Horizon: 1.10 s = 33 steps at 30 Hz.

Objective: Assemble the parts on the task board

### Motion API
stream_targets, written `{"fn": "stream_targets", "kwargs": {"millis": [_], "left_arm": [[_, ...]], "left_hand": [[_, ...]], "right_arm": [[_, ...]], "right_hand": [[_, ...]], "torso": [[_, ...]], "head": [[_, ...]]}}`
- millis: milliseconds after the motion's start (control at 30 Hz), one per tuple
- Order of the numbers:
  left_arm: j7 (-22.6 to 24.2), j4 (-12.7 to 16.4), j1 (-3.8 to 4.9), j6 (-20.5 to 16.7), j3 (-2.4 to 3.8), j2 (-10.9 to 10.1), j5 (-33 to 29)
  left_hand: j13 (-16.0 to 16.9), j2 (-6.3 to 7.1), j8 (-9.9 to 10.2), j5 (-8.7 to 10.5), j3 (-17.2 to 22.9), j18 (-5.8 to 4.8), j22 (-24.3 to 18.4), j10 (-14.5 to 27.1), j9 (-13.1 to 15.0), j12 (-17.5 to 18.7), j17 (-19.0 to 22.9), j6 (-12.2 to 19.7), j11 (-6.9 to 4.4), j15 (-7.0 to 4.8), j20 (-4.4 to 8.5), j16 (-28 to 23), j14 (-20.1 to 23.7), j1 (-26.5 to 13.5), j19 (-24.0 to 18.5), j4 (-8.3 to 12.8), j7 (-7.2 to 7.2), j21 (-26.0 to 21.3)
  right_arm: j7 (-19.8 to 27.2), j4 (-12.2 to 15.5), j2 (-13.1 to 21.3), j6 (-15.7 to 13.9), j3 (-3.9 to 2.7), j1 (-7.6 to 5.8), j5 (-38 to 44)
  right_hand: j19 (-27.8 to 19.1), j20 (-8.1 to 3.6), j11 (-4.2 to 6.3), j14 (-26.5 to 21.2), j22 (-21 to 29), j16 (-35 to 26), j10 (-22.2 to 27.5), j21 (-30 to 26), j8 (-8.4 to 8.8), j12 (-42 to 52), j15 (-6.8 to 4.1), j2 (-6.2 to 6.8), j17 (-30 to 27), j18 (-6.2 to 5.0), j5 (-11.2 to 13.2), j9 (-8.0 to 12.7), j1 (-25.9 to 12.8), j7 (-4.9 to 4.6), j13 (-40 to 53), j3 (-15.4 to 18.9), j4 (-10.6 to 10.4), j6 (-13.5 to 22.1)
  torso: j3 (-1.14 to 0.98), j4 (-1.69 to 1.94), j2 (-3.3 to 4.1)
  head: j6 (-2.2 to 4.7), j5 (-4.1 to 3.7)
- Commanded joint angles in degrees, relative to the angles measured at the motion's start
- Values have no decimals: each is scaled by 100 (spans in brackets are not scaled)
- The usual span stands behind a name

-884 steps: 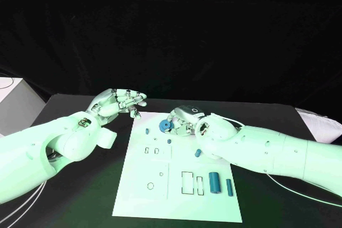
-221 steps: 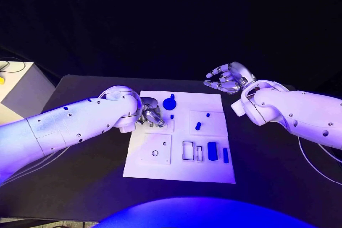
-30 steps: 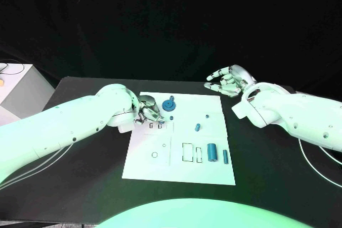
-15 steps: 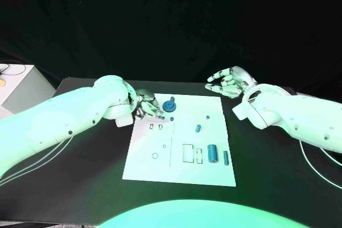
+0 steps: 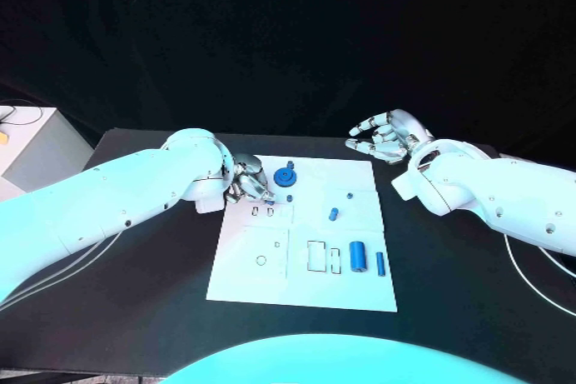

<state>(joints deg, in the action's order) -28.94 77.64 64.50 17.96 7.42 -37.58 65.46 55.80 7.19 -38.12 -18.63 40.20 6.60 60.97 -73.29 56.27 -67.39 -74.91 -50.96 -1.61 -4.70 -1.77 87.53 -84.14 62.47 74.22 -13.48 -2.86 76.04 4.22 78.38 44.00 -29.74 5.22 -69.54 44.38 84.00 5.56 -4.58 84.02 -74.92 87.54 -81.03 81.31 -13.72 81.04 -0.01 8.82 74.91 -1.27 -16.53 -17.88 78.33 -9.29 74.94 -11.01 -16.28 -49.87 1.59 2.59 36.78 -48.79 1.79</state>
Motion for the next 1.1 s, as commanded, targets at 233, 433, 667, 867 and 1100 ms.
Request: {"fn": "stream_targets", "kwargs": {"millis": [233,433,667,867,1100], "left_arm": [[44,90,2,-417,-165,35,486],[46,149,-2,-499,-197,45,500],[44,215,-5,-454,-212,41,527],[35,262,-6,-308,-219,16,552],[30,249,-26,-189,-250,24,550]], "left_hand": [[13,24,-22,-27,1112,-90,32,-19,1,-11,-1157,-74,24,23,-21,14,-477,33,21,1073,12,37],[19,26,-22,-28,1121,-91,41,-26,1,-16,-1158,-79,23,22,-20,15,-477,31,27,1078,13,42],[23,29,-22,-29,1128,-92,44,-31,1,-19,-1162,-84,22,22,-20,18,-479,29,29,1082,13,44],[22,39,-22,-33,1147,-93,53,-36,1,-20,-1165,-92,20,20,-20,19,-480,26,35,1097,16,51],[22,39,-22,-33,1147,-93,53,-36,1,-20,-1165,-92,20,20,-20,19,-480,26,35,1097,16,51]], "right_arm": [[77,13,7,32,-2,2,37],[83,17,3,33,-2,2,37],[84,11,0,34,-2,3,37],[85,2,-6,38,-2,3,36],[87,-5,-11,41,-2,4,35]], "right_hand": [[275,13,10,462,-881,-37,26,-17,-34,-6,-2,7,950,-80,-37,-9,-48,-4,630,-31,-2,37],[275,13,10,462,-881,-37,26,-17,-34,-6,-2,7,950,-80,-37,-9,-48,-4,630,-31,-2,37],[275,13,10,462,-881,-37,26,-17,-34,-6,-2,7,950,-80,-37,-9,-48,-4,630,-31,-2,37],[275,13,10,462,-881,-37,26,-17,-34,-6,-2,7,950,-80,-37,-9,-48,-4,630,-31,-2,37],[275,13,10,462,-881,-37,26,-17,-34,-6,-2,7,950,-80,-37,-9,-48,-4,630,-31,-2,37]], "torso": [[13,9,7],[12,8,1],[8,6,2],[8,5,0],[12,0,3]], "head": [[-27,4],[-46,6],[-59,22],[-68,24],[-80,27]]}}
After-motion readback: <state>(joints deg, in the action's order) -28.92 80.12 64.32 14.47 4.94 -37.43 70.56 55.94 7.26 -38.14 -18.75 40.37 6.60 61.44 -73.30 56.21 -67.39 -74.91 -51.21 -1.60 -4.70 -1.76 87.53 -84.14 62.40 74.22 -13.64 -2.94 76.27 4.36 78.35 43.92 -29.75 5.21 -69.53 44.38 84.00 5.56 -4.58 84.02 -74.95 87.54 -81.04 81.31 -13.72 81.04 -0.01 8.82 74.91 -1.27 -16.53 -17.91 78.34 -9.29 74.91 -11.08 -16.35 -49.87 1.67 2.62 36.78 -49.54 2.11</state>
